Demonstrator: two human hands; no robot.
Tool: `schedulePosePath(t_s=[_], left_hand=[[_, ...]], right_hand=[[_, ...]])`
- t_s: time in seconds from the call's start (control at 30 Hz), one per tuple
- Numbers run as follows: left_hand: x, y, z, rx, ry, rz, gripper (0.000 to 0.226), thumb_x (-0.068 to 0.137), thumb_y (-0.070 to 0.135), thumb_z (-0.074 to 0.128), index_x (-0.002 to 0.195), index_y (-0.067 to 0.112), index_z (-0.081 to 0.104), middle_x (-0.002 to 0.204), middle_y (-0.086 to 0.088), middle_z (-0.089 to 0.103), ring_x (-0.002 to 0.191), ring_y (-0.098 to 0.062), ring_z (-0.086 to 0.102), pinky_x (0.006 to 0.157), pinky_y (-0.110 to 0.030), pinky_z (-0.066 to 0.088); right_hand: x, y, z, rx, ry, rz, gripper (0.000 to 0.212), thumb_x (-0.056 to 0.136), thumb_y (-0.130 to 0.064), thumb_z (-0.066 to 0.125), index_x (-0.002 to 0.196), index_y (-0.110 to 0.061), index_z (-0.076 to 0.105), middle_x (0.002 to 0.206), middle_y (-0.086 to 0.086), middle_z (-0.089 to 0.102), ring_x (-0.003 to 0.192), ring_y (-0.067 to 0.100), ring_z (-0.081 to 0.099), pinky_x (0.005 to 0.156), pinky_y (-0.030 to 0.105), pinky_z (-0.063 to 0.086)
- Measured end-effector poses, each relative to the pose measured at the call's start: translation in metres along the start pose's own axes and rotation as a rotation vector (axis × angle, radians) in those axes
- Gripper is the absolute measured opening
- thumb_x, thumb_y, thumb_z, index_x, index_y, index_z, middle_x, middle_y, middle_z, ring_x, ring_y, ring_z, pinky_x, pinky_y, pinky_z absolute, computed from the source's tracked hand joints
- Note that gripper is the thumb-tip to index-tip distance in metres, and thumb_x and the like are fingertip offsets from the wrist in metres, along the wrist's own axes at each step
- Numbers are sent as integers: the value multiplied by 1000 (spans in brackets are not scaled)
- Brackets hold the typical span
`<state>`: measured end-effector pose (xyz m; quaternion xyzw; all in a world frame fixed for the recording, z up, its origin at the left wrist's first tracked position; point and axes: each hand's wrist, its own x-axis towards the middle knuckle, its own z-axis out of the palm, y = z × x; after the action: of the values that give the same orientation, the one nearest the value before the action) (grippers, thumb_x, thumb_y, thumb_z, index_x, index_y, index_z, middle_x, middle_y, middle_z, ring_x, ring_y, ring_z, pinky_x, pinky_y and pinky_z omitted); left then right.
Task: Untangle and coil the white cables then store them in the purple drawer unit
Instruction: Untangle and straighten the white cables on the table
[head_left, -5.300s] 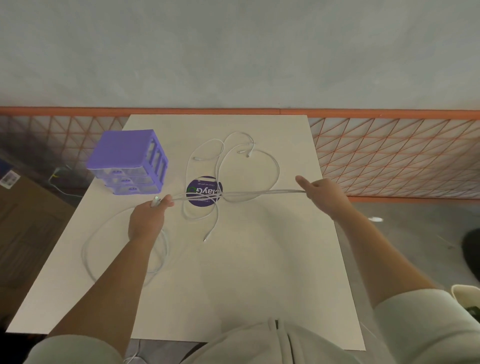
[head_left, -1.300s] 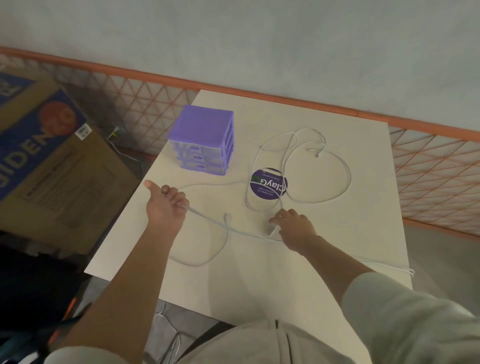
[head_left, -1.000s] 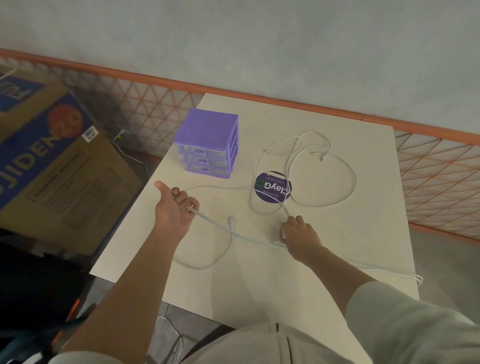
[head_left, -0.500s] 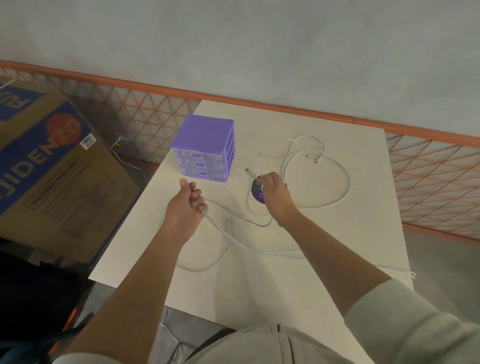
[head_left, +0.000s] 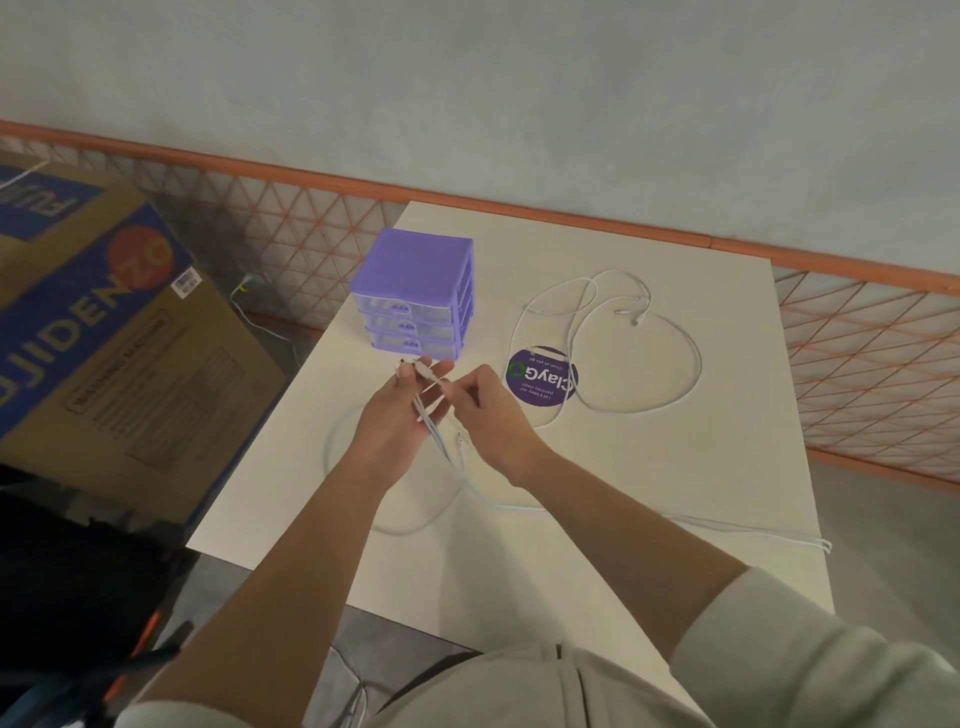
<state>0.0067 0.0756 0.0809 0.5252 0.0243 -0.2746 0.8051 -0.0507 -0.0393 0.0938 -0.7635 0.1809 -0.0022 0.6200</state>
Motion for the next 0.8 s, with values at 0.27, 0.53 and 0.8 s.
schedulePosePath(t_s=[0.27, 0.53, 0.8], left_hand=[[-2, -1, 6, -94, -53, -10, 38, 105, 32, 34, 130, 7, 49, 127, -11, 64, 116, -27, 63, 92, -37, 53], [12, 2, 3, -377, 134, 16, 25, 106, 26, 35, 90, 13, 49, 58, 3, 46, 56, -12, 55, 87, -40, 52], [15, -6, 3, -389, 302, -4, 31, 100, 31, 50, 75, 17, 40, 52, 5, 26, 41, -7, 34, 57, -20, 41]], right_hand=[[0, 1, 0, -95, 15, -33, 13, 95, -35, 58, 83, -29, 54, 74, -10, 60, 66, 12, 57, 75, 38, 51], [-7, 15, -39, -544, -84, 121, 53, 91, -63, 45, 83, -13, 59, 75, -1, 58, 73, 24, 58, 68, 34, 46], [1, -2, -85, -762, 60, -61, 40, 89, -50, 60, 77, -12, 61, 77, 4, 63, 77, 24, 60, 66, 31, 44]])
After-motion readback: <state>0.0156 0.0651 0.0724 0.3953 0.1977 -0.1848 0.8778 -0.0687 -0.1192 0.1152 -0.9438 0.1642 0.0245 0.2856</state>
